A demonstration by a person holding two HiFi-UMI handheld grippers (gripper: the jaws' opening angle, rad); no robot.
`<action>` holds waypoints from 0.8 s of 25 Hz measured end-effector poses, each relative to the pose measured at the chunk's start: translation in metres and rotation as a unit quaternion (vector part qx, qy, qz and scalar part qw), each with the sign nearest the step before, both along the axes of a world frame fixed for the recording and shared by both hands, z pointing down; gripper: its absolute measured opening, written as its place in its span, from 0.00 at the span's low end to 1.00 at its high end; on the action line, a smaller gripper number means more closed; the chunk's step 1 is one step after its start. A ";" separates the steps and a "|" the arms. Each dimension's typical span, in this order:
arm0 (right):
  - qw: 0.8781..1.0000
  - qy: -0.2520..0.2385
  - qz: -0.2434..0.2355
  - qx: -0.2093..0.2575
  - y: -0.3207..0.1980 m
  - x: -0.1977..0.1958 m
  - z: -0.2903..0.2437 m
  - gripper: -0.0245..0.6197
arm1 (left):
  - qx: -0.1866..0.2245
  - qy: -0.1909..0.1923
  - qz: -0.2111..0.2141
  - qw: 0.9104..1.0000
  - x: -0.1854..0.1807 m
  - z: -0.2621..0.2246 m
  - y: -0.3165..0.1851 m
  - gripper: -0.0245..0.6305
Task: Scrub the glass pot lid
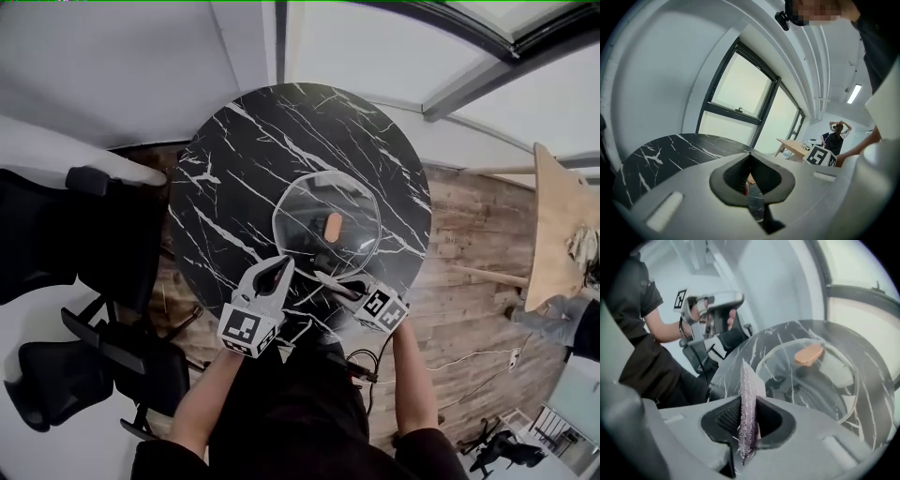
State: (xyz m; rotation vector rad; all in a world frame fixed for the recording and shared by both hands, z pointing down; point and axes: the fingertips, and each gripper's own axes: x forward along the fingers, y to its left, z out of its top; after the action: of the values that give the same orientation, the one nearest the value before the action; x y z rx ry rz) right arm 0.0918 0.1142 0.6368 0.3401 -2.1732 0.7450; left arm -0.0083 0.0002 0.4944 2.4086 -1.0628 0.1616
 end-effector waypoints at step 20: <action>0.920 0.155 0.163 0.321 -0.156 0.018 -0.037 0.15 | 0.075 -0.022 -0.067 0.995 -0.005 -0.041 -0.012 0.04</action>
State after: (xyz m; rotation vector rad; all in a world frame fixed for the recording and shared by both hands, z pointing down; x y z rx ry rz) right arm 0.1094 -0.0419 0.5996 1.1024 -2.0180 0.0988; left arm -0.0135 -0.0116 0.4537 2.4657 -1.2943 0.0931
